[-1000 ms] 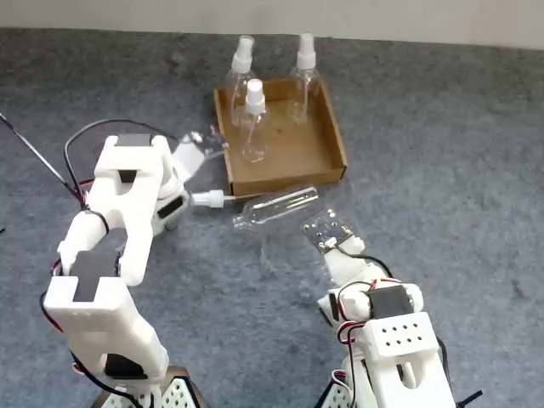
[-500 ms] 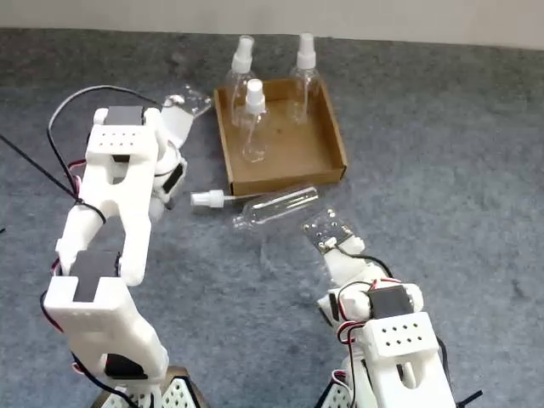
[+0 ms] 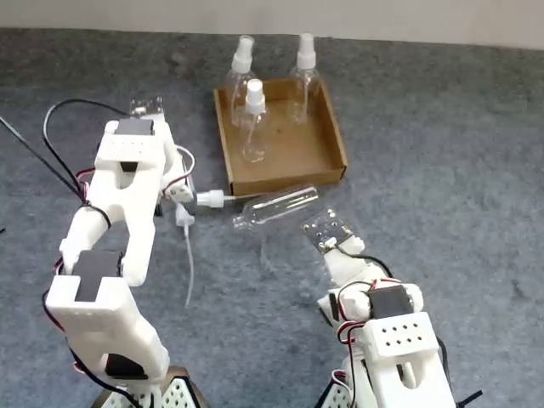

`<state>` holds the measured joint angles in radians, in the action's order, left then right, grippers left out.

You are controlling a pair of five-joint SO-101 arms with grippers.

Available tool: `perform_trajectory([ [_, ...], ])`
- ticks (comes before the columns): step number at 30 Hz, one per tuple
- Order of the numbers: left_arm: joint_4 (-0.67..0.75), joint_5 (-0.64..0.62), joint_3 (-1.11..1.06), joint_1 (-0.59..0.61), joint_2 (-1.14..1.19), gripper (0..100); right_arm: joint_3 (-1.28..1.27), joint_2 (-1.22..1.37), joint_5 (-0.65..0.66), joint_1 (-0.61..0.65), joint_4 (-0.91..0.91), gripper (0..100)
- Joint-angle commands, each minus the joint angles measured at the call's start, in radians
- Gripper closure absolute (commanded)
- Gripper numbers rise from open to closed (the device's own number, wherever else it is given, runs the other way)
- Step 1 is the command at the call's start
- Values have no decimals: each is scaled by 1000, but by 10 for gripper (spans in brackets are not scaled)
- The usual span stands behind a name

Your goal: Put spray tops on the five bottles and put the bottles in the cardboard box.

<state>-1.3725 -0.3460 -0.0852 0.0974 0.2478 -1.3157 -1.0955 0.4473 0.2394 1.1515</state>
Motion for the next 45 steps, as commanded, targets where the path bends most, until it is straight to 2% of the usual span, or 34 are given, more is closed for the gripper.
perform_trajectory([
  [1, 14, 92, -10, -19, -31, 857, -1, -4, -11, -2, -10, 995],
  [7, 172, 319, -21, -2, -30, 857, -1, -4, -11, -2, -10, 995],
  [14, 247, 318, -22, -5, -16, 857, -1, -4, -11, -2, -10, 995],
  [18, 269, 316, -10, -4, 96, 857, -1, -4, -11, -2, -10, 995],
  [25, 261, 316, -16, 13, 174, 867, -1, -4, -11, -2, -10, 995],
  [30, 227, 318, -15, 13, 142, 972, -1, -4, -11, -2, -10, 994],
  [33, 195, 319, -12, 12, 111, 983, -1, -4, -11, -2, -10, 994],
  [39, 133, 322, -12, 24, -42, 986, -1, -4, -11, 4, -10, 994],
  [45, 51, 324, -19, 28, -326, 986, 19, -10, -14, 25, -10, 994],
])
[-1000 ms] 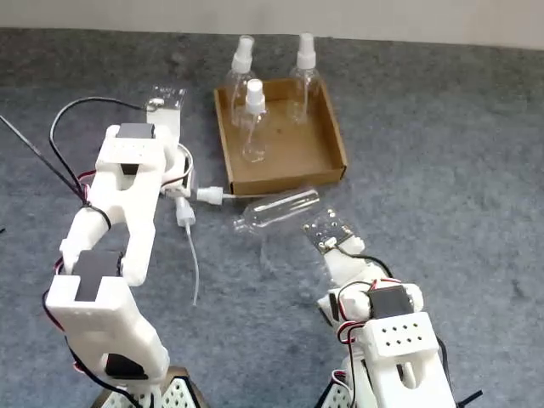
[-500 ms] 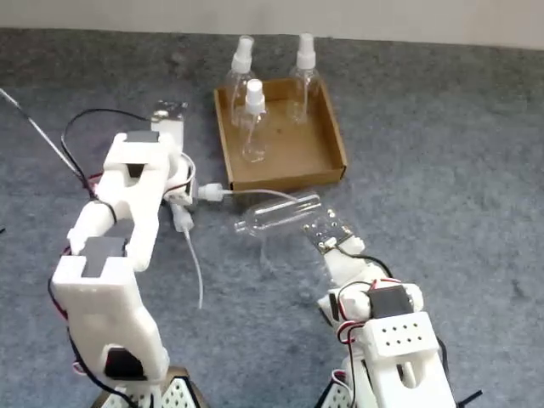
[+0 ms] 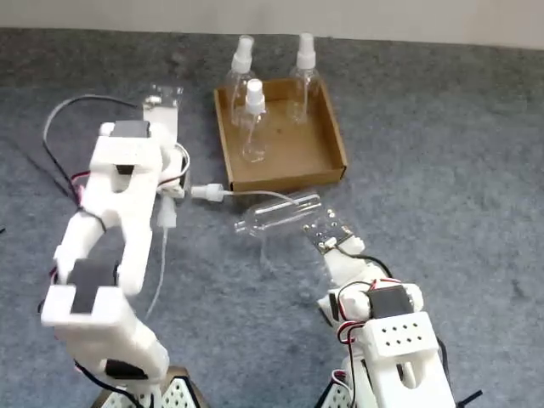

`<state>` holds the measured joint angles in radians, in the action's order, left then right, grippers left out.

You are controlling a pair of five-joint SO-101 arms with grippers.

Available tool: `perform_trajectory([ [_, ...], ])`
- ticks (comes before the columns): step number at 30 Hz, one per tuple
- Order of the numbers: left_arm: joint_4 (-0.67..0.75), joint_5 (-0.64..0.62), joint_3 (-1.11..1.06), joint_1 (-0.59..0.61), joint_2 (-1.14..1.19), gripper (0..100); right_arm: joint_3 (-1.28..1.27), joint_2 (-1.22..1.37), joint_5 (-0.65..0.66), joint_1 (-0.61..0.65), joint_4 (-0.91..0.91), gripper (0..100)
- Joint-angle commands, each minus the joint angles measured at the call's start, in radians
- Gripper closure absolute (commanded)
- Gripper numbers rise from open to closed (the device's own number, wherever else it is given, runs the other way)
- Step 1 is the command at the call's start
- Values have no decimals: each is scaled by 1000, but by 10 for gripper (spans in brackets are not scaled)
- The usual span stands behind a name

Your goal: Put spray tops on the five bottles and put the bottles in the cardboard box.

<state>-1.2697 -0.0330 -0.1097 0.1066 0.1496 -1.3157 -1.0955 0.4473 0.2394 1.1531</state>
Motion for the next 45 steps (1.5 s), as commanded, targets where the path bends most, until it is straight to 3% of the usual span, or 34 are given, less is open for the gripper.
perform_trajectory([
  [1, -63, 8, 4, 18, -280, 986, 47, -10, -12, 48, -13, 994],
  [6, -109, -25, 2, 15, -559, 986, 159, -5, -17, 196, -64, 994],
  [14, -104, -138, -133, 13, -920, 986, 214, -4, -17, 366, -424, 994],
  [21, 176, -265, -512, 16, -1236, 986, 205, -1, -18, 572, -512, 994],
  [26, 368, -364, -760, 19, -1529, 986, 93, -1, -18, 578, -702, 994],
  [33, 400, -367, -895, 13, -1863, 986, 5, -4, -173, 631, -791, 994],
  [42, 394, -384, -906, -33, -1959, 986, -15, -4, -158, 650, -792, 994],
  [45, 394, -384, -905, -61, -1959, 986, -16, -4, -158, 602, -805, 994],
])
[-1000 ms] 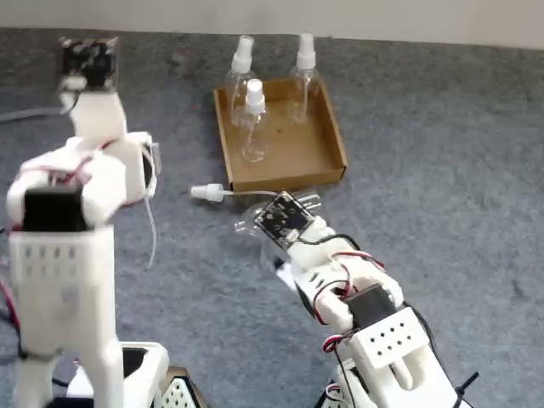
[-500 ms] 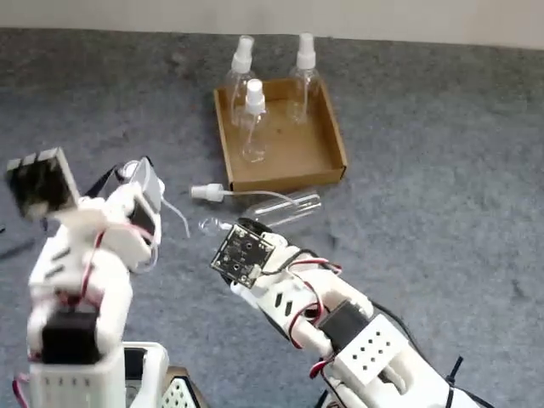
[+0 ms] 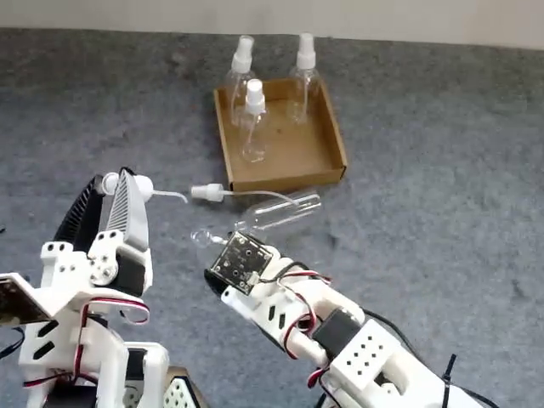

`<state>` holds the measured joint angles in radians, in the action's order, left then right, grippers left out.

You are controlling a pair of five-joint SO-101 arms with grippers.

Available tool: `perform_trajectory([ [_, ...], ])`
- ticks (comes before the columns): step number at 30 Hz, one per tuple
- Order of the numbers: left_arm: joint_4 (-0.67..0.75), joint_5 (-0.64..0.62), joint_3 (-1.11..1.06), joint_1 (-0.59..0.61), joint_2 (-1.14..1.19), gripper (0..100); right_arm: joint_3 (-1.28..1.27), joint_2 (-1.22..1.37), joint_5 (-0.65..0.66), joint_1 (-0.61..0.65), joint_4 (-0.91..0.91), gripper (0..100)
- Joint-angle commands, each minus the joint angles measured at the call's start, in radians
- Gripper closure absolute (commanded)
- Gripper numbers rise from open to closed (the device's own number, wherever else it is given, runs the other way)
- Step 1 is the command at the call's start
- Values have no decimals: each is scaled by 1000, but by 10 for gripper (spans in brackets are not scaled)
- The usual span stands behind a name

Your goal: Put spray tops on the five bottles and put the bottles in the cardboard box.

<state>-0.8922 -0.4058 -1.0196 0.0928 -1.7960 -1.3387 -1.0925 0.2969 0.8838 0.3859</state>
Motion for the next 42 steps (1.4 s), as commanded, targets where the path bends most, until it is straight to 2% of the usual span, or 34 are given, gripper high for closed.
perform_trajectory([
  [1, 17, -11, 5, -48, -13, 986, 7, -7, -11, -77, -71, 994],
  [5, 17, -11, 7, -48, -15, 986, -24, -5, -92, -171, -173, 994],
  [12, 18, -12, 74, -58, -4, 986, -47, -2, -63, -183, -216, 994],
  [18, 17, 52, 140, -200, 143, 986, -19, 162, -66, -231, -228, 994],
  [22, -12, 51, 211, -202, 246, 986, 113, 311, -66, -214, -255, 994],
  [27, -38, 51, 220, -171, 182, 987, 166, 409, -68, -147, -371, 994],
  [31, -34, 49, 171, -110, 108, 987, 122, 417, -64, -99, -395, 994],
  [42, -11, 49, 90, -111, 27, 987, 73, 337, -60, -87, -387, 994],
])
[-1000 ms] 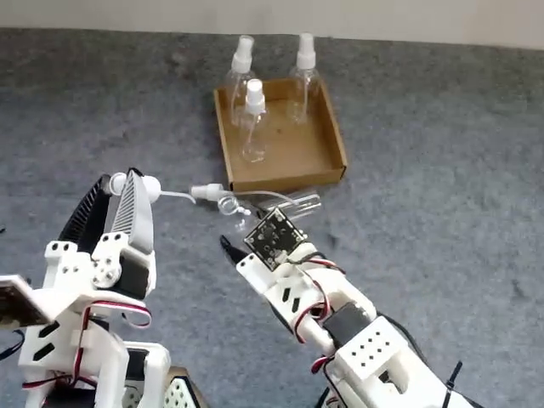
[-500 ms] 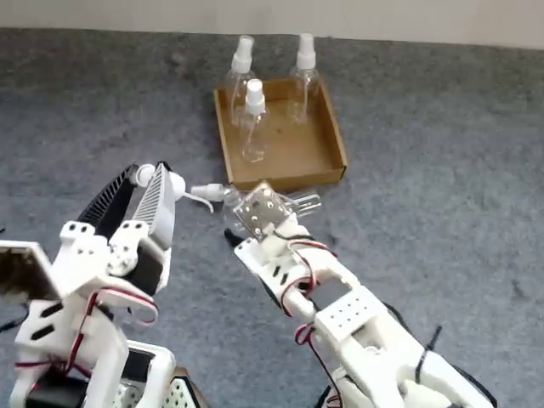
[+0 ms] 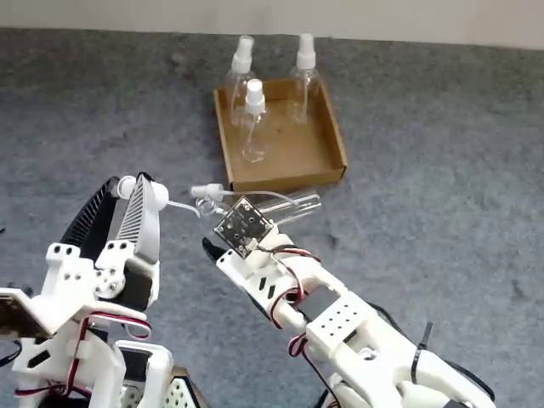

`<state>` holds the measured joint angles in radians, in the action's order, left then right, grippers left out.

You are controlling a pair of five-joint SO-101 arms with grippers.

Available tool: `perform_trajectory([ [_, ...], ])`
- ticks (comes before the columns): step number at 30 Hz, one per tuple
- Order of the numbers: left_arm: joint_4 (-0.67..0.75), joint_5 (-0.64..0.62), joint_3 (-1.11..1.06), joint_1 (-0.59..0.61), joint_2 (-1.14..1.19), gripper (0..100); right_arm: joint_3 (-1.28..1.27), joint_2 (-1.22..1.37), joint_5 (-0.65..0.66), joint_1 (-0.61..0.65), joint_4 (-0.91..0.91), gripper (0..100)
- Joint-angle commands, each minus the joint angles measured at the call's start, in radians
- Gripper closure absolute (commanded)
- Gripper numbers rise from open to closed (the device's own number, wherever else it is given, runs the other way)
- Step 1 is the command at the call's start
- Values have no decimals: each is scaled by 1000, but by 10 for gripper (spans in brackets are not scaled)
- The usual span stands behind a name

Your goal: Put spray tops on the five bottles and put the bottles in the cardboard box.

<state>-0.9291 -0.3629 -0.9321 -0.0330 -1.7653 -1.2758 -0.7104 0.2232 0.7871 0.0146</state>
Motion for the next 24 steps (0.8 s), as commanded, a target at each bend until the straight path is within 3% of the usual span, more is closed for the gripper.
perform_trajectory([
  [1, 32, 6, 1, 16, -1, 987, 10, -45, 14, 10, -16, 994],
  [24, 164, -38, -48, 18, 2, 987, 8, -44, 15, 12, -15, 994],
])
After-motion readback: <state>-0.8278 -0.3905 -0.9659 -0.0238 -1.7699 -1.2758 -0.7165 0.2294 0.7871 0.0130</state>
